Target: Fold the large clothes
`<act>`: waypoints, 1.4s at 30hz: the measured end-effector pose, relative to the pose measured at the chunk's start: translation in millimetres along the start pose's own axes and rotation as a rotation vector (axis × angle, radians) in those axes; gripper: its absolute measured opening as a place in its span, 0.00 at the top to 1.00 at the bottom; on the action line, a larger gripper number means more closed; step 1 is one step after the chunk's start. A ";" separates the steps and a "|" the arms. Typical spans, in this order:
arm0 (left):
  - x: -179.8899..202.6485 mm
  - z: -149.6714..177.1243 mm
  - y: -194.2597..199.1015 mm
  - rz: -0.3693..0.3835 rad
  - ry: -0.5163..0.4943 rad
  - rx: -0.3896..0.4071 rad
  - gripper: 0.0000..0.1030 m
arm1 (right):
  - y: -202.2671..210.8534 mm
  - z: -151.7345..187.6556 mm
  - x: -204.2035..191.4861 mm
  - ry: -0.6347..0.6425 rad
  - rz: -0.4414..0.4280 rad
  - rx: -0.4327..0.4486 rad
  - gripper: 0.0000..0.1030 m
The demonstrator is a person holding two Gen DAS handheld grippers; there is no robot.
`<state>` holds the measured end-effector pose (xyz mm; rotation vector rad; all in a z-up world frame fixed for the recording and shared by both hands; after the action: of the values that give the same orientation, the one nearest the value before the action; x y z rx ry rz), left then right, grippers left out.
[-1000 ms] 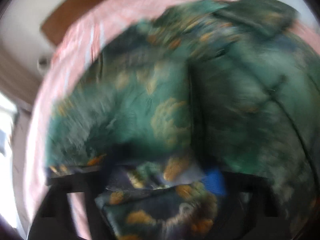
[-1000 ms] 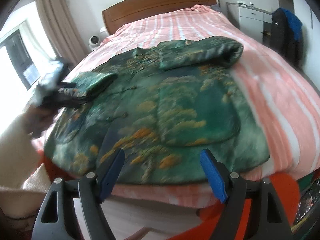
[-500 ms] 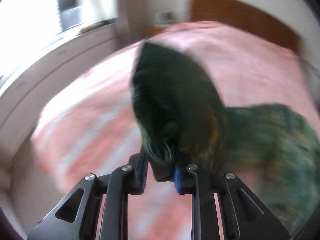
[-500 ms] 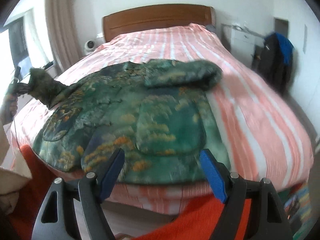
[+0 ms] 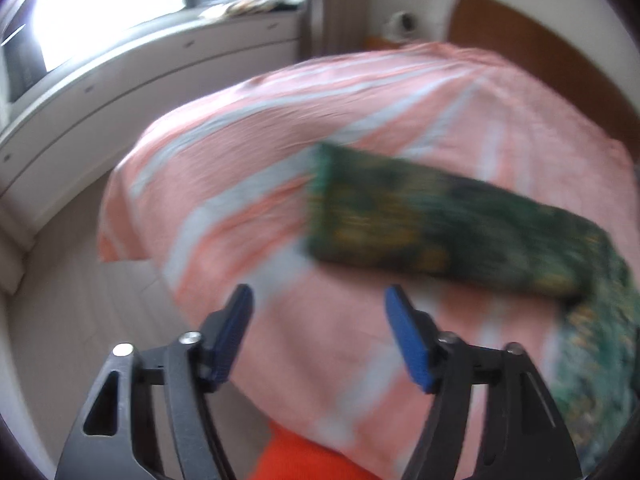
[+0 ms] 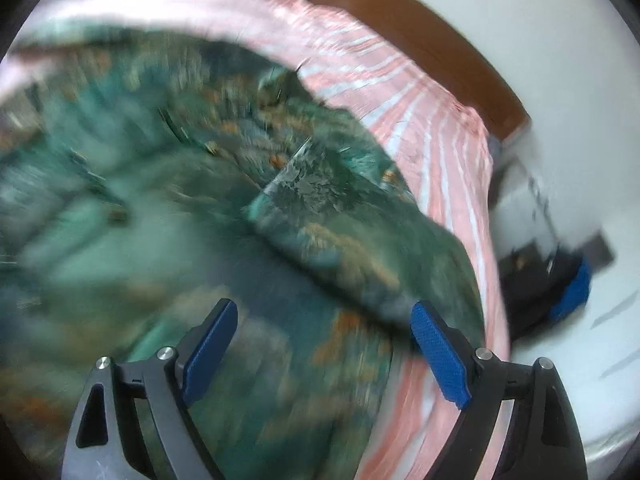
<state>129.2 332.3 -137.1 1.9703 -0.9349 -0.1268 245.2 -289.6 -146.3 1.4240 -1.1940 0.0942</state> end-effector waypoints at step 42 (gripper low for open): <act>213.6 163.7 114.6 0.358 -0.416 0.062 0.03 | 107.4 184.1 -5.8 -1.085 -0.207 0.238 0.12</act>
<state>144.9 45.0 -84.5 1.8311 -1.5622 -0.3137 65.3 -402.8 -127.9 1.8618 -1.9176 -0.7985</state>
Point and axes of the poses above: each gripper's, at about its wrist camera, not at the fingertips, and y roughly against the way its jaws point, x to its right, z to its underside, the point moved 7 cm from there along -y, roughly the way its jaws point, and after that the axes turned 15 degrees about y, right-handed, at the moved point
